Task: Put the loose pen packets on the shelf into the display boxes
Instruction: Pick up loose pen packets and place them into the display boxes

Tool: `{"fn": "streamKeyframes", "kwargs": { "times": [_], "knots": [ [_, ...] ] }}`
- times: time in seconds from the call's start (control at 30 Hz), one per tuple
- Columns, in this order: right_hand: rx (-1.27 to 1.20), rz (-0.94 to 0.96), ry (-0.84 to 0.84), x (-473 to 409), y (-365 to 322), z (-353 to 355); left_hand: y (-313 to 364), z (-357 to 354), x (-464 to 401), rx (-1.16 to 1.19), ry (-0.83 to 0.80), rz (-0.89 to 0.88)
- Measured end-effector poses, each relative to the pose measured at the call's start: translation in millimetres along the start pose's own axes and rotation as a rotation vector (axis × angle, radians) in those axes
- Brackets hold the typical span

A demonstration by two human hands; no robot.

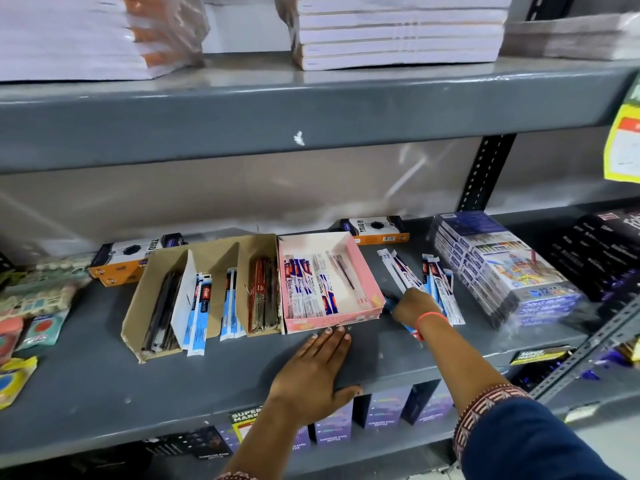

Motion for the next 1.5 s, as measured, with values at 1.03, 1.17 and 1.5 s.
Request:
{"fn": "streamKeyframes", "kwargs": {
  "times": [1.03, 1.17, 1.5],
  "knots": [
    [-1.256, -0.174, 0.209, 46.9, 50.8, 13.0, -2.4, -7.2, 1.8, 0.012, -0.033, 0.033],
    [-1.456, -0.161, 0.144, 67.3, 53.5, 13.8, -3.6, -5.9, 0.6, -0.019, -0.021, 0.027],
    [-1.474, -0.091, 0.171, 71.7, 52.7, 25.7, -2.8, -9.7, 1.3, -0.070, -0.016, 0.025]
  ]
}}
Point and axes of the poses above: each hand's wrist, its own x-axis away from the middle knuckle, its own z-axis out of the back of the hand, y = z × x, the point moved 6 cm from there along -x, towards the middle knuckle, and after that the axes turned 9 degrees about y, right-handed, at the moved point
